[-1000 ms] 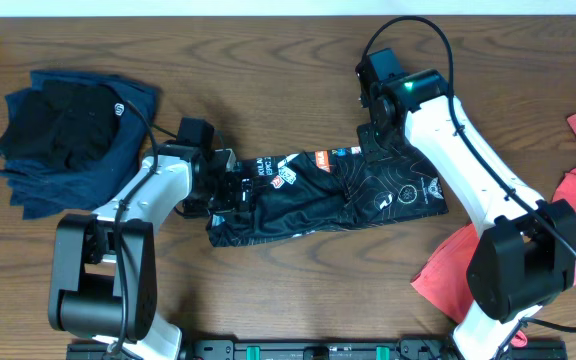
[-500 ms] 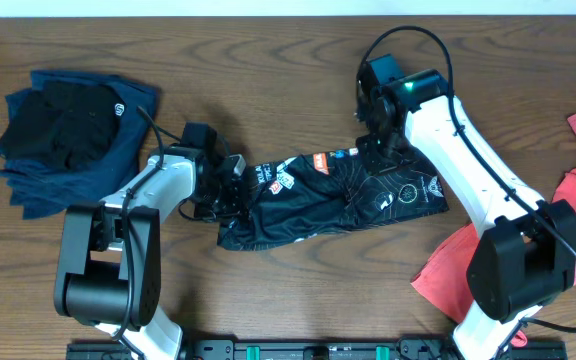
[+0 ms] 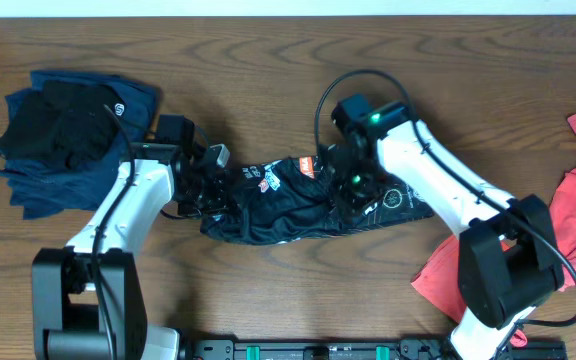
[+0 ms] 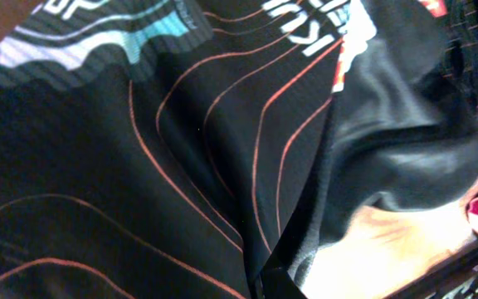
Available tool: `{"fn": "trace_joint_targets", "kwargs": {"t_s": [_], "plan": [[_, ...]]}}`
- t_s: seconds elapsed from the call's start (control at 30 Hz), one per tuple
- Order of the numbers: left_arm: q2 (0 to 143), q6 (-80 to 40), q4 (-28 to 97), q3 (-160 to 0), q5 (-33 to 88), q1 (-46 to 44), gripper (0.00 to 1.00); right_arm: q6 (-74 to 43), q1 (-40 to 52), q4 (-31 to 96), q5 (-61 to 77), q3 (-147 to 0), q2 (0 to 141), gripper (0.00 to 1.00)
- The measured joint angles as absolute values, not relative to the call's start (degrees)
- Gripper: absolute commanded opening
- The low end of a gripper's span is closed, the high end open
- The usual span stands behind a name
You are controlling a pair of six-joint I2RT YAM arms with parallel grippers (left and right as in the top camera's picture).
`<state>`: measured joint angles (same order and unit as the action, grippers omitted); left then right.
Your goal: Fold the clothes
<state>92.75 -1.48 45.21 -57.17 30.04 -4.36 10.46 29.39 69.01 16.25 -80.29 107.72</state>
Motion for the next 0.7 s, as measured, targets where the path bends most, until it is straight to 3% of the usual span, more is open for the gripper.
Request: {"fn": "trace_joint_targets", "kwargs": {"t_s": [0.7], "plan": [[92.5,-1.5,45.9,-57.3,30.0,-4.4,0.06,16.2,35.2,59.2,28.9,-78.3,109.7,0.22]]}}
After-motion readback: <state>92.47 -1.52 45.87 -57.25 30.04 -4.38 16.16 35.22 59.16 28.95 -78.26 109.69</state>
